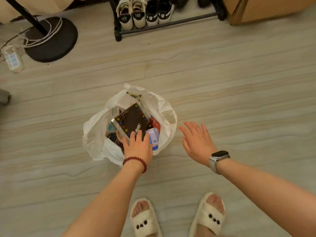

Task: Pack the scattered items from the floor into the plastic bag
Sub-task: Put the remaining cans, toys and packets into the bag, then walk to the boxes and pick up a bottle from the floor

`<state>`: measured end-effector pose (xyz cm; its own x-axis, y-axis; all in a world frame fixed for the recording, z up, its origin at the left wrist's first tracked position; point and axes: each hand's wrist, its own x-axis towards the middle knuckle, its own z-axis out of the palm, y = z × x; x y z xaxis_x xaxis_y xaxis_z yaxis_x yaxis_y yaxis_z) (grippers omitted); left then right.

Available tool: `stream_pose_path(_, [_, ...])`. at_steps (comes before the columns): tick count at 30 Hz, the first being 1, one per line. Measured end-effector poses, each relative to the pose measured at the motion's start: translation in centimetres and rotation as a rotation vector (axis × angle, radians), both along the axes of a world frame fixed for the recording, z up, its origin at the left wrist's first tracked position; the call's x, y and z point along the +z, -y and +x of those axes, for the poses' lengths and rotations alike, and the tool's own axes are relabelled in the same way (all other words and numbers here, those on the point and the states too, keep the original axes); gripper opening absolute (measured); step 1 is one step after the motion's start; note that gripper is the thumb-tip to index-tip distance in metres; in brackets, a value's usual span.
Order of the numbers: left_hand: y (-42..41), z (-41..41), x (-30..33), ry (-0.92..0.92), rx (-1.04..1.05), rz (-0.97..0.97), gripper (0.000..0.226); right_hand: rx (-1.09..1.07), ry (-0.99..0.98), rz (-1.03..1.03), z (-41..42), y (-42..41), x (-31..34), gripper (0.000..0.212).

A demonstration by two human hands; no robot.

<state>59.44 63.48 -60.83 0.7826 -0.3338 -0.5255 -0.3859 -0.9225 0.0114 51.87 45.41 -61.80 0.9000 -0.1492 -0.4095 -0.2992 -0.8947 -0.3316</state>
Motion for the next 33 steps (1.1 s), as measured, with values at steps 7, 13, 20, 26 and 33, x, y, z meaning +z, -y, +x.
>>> stream_pose_path(7, [10.9, -6.7, 22.1, -0.096, 0.096, -0.26, 0.052, -0.535, -0.021, 0.099, -10.9, 7.6, 21.2, 0.049])
stream_pose_path(13, [20.4, -9.4, 38.3, 0.003, -0.037, -0.468, 0.049, -0.765, 0.011, 0.114, -18.7, 15.5, 37.5, 0.071])
stream_pose_path(20, [28.2, -7.3, 44.1, -0.052, -0.12, -0.414, 0.041, -1.012, -0.043, 0.237, -21.4, 24.8, 44.0, 0.031])
stream_pose_path(26, [39.1, -2.0, 42.6, -0.093, -0.131, -0.418, 0.039, -1.119, 0.019, 0.262, -16.7, 35.6, 44.0, 0.031])
stream_pose_path(33, [58.8, 6.1, 39.6, -0.19, -0.247, -0.43, 0.04, -1.079, -0.097, 0.257, -6.4, 52.7, 41.3, 0.035])
